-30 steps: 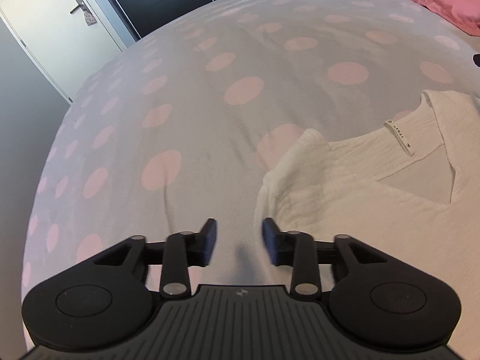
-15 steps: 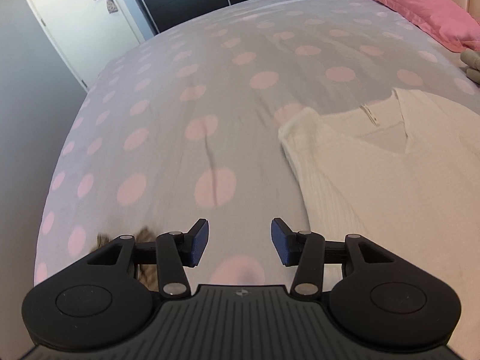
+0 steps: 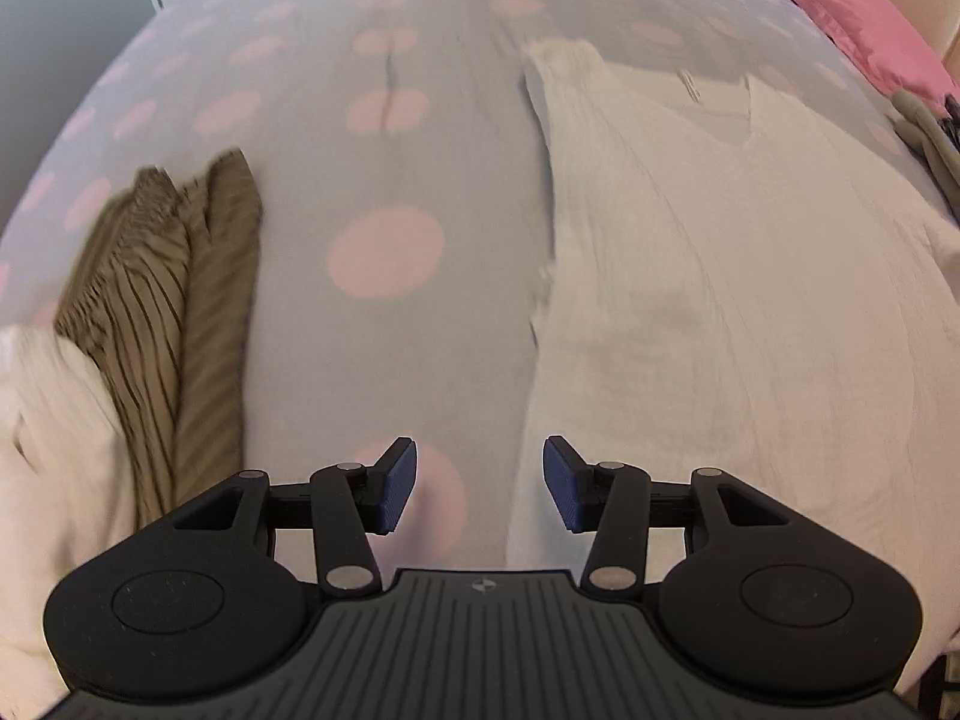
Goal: Fold clothes
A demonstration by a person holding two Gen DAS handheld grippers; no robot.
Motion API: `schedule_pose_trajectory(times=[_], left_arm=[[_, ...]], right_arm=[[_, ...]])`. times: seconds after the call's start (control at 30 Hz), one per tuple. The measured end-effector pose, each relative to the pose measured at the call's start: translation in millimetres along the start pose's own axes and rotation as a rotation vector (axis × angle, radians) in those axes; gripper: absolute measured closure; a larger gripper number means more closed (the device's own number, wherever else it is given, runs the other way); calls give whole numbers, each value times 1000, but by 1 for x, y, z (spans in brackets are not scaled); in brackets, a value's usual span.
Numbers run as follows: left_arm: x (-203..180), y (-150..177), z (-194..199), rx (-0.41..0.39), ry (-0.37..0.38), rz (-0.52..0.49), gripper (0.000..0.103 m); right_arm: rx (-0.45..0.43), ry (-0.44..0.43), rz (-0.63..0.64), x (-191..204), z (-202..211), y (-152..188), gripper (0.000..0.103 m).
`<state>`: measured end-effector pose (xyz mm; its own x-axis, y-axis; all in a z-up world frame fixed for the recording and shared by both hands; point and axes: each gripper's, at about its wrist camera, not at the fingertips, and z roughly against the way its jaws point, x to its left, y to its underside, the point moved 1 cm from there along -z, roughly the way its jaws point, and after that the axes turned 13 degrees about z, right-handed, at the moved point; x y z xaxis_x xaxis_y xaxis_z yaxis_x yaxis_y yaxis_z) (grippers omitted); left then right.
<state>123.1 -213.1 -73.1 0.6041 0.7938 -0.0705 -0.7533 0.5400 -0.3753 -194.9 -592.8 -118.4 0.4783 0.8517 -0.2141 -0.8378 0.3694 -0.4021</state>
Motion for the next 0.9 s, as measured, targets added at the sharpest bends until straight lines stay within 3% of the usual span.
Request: schedule_pose_trajectory(times=[0.23,0.37,0.5,0.63,0.73,0.77,0.8,0.9], left_arm=[[3,30,-24,88,-2,3,58],[0,37,-30,107,-5,-8,58],[-1,40,-35,126,-13,-13,58],[3,39,-37,153,16,31,70],[-5,39,-35,154,19,-3,93],[-10,39,-34,153,19,-18,99],[-13,40,-33,150,16,-33,100],[-17,39,-26,136,-1,-52,102]], right_arm=[[56,-79,-90,-9,-18,21,58],[26,-129,-144,-12,-13,20,55],[61,-29,-118,-8,-18,19,55],[148,-62,-193,-17,-41,31,56],[165,-80,-183,-10,-49,35,68],[152,-78,-152,-6,-47,33,84],[139,-72,-126,-1,-43,30,91],[98,-8,-95,1,-29,22,92]])
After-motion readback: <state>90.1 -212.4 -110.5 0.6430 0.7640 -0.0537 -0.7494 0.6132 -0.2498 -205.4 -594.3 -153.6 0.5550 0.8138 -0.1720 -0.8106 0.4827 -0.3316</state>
